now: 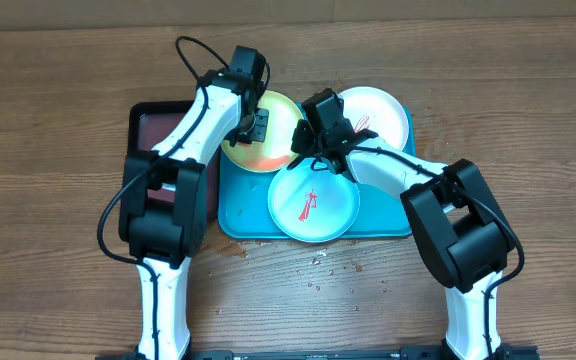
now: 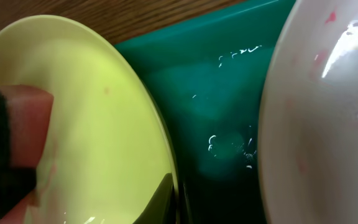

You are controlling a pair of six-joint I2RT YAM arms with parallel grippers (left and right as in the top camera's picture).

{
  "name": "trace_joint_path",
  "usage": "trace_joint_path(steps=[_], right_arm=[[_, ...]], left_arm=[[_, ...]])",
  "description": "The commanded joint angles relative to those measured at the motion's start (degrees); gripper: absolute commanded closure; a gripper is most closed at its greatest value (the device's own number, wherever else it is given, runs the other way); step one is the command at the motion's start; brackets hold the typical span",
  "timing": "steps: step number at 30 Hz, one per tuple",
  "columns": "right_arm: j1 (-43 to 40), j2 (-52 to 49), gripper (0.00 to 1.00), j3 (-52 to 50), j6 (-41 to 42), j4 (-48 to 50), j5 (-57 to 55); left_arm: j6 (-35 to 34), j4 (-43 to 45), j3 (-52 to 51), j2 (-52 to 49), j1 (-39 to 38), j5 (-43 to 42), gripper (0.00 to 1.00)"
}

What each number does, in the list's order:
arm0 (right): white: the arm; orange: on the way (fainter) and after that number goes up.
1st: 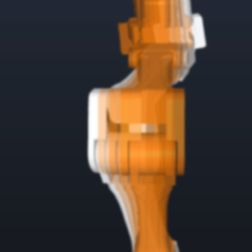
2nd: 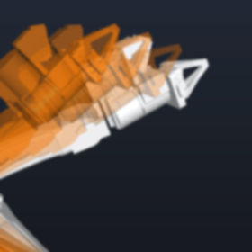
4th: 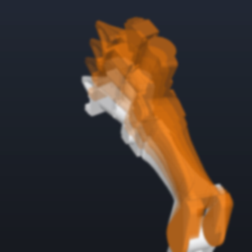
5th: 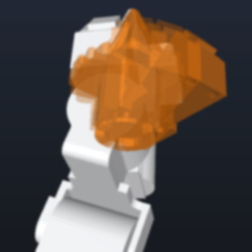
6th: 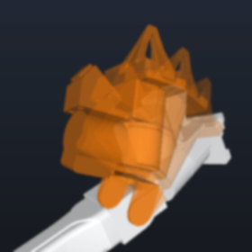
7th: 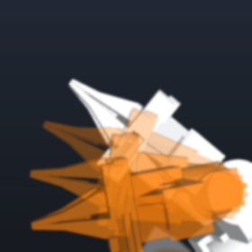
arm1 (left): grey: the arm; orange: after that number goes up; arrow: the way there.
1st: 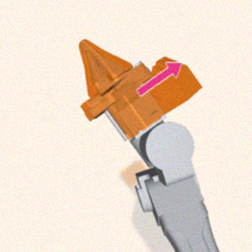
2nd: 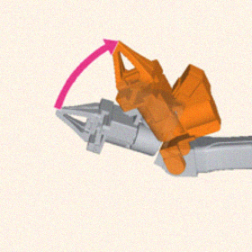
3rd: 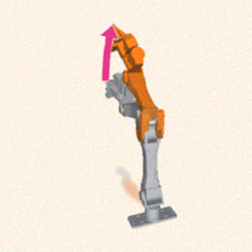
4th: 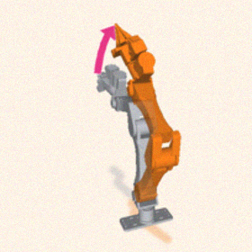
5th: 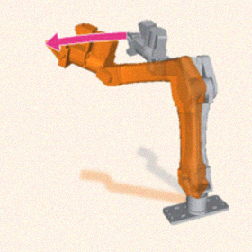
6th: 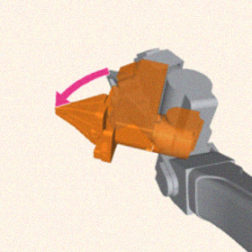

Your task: Clean dirty plates on tray and stack at the side

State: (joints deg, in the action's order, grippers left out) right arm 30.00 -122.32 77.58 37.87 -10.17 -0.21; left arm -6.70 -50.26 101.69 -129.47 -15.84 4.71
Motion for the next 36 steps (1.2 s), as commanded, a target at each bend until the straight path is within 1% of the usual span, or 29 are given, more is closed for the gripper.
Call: trace_joint_path(steps=[1,8,13,22,27,32,36], right_arm=[[0.7,-0.5,0.96,1.1,-0.1,0.2,1.8],[0.7,-0.5,0.96,1.1,-0.1,0.2,1.8],[0.7,-0.5,0.97,1.1,-0.1,0.2,1.8],[0.7,-0.5,0.96,1.1,-0.1,0.1,1.8],[0.7,-0.5,0.96,1.1,-0.1,0.1,1.8],[0.7,-0.5,0.96,1.1,-0.1,0.1,1.8],[0.7,-0.5,0.96,1.1,-0.1,0.2,1.8]], left_arm=[[2.7,-1.0,-0.3,-3.5,-1.4,-3.0,0.96],[6.7,-3.2,1.3,-3.5,-4.4,-6.3,0.96],[7.0,-4.3,1.3,-3.5,-4.7,-6.2,0.96],[4.1,-5.6,1.3,-3.5,0.0,-0.3,0.96],[3.9,-6.5,1.3,-3.5,3.5,1.3,0.96],[3.9,-7.0,1.3,-3.5,4.5,1.1,0.96],[3.9,-6.7,1.5,-3.5,3.4,-1.7,0.96]])
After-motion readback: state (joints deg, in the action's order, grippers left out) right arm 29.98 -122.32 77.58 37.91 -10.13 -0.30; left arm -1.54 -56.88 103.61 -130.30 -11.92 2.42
